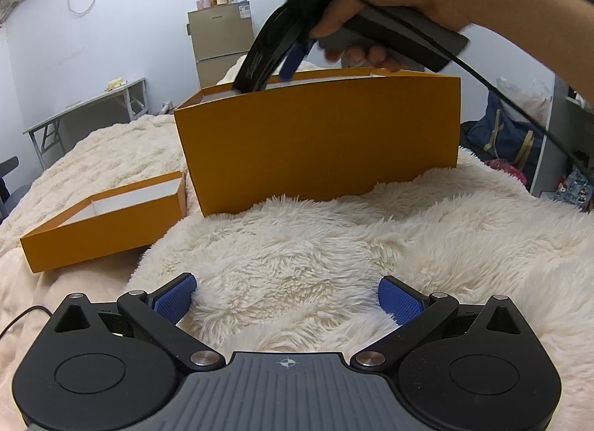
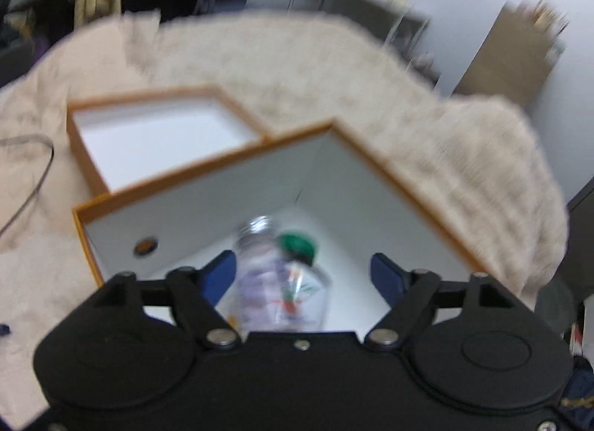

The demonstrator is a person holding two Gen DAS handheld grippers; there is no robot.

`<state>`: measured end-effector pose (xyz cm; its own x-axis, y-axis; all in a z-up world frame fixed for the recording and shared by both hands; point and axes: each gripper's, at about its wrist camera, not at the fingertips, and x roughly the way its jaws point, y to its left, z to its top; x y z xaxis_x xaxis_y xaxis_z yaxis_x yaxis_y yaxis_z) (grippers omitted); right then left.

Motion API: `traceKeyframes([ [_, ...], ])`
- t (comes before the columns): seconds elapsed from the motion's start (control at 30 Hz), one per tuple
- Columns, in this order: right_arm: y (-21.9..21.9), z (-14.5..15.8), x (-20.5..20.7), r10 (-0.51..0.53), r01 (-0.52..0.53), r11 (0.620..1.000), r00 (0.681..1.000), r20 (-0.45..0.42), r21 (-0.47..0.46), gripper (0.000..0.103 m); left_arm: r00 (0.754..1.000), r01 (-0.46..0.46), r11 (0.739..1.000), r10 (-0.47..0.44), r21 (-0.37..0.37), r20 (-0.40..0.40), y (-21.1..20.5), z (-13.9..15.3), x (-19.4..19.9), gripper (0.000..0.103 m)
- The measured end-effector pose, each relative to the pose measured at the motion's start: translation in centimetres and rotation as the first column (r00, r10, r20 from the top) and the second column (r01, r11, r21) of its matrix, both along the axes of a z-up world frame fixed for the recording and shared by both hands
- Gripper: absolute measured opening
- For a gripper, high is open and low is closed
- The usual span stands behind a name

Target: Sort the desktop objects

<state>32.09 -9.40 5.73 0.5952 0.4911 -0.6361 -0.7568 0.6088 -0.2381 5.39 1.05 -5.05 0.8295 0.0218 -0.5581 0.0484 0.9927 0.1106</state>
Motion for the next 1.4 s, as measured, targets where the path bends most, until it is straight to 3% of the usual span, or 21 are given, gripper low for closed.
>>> traceKeyframes([
  [0.1,-3.2,1.2,-2.9,0.003,-0.012,0.992,0.998,0.068,0.125,0.082,1.000,0.000,1.000,0.000,0.004,0.000,-0.2,0.0,0.0,0.103],
  [0.2,-6.4,2.0,-6.6,0.048,-0.071,0.975,0.993,0.111,0.212,0.096,1.000,-0.001,1.000,0.001,0.007,-0.001,-0.4,-0.1,0.1,0.103],
  [0.33,-10.5,2.2,-10.0,0.059,-0.080,0.938,0.996,0.072,0.337,0.101,1.000,-0.002,1.000,0.002,0.008,0.000,-0.4,-0.1,0.1,0.103],
  [0.47,-13.5,1.4,-12.6,0.025,-0.039,0.913,0.999,0.040,0.406,0.103,1.000,-0.002,1.000,0.002,0.007,0.000,-0.4,-0.1,0.0,0.103],
  [0.63,-16.5,-3.3,-15.7,-0.075,0.041,0.924,0.994,0.076,0.381,0.103,1.000,-0.002,1.000,0.002,0.008,0.001,-0.6,-0.1,0.0,0.103],
  [0.8,-18.4,-8.0,-15.5,-0.105,0.126,0.878,0.992,-0.071,0.462,0.103,1.000,-0.003,1.000,0.003,0.012,0.007,-0.6,0.0,-0.1,0.103],
  [1.4,-16.0,-11.8,-16.1,-0.155,0.189,0.912,0.980,-0.123,0.364,0.103,1.000,-0.005,1.000,0.004,0.014,0.008,-0.7,0.0,-0.2,0.103],
])
